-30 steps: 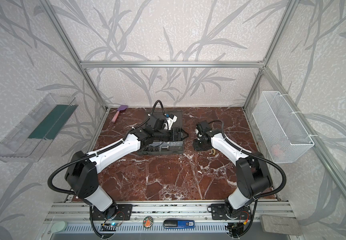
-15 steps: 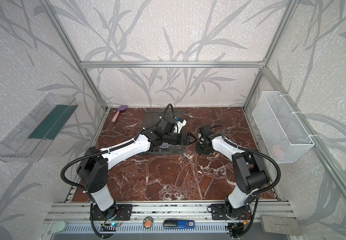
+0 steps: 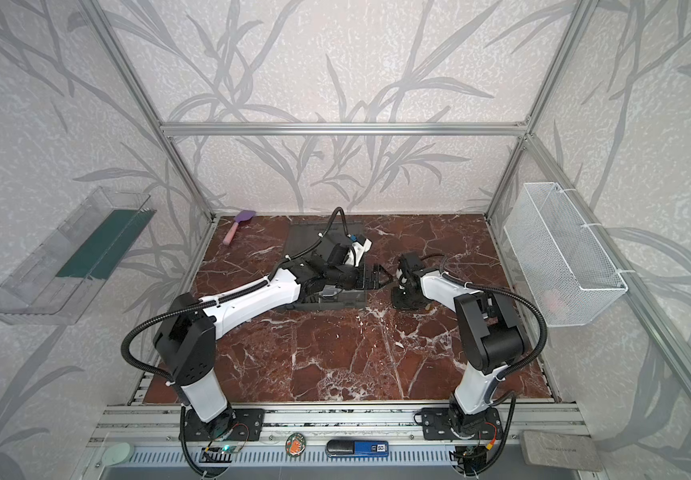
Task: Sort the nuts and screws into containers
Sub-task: 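Lower the right gripper and grasp the silver wing nut, then carry the silver wing nut to the organizer with the right gripper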
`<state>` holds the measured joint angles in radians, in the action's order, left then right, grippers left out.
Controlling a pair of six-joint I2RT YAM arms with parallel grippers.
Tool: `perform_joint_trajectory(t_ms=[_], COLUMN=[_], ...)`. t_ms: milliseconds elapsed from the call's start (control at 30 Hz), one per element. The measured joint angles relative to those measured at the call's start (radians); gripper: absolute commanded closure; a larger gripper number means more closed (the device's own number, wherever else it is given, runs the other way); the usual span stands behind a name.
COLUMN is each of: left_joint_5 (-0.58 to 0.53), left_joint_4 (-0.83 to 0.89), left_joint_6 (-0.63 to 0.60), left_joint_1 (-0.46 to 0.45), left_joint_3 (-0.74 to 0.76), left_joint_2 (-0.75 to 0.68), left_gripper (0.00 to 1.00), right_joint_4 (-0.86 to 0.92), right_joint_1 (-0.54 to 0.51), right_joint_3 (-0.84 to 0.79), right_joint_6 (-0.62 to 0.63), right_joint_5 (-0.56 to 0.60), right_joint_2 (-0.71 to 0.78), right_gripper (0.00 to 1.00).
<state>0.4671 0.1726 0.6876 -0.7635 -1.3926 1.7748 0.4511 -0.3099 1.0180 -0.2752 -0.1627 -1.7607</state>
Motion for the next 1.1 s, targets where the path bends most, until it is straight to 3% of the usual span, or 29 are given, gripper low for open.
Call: perform_joint_trajectory(t_ms=[567, 1100], left_joint_5=[-0.018, -0.056], left_joint_4=[0.045, 0.104], left_joint_6=[-0.024, -0.069], left_joint_1=[0.000, 0.000], left_joint_3=[-0.029, -0.032], left_joint_2=[0.002, -0.002], left_gripper=[0.00, 0.00], right_joint_4=[-0.032, 0.008], right_joint_1=[0.003, 0.004], right_joint_3=[0.012, 0.029], right_joint_6=[0.011, 0.011], right_joint_5=[-0.015, -0.018], right_joint_2=[-0.005, 0.008], right_gripper=[0.97, 1.00])
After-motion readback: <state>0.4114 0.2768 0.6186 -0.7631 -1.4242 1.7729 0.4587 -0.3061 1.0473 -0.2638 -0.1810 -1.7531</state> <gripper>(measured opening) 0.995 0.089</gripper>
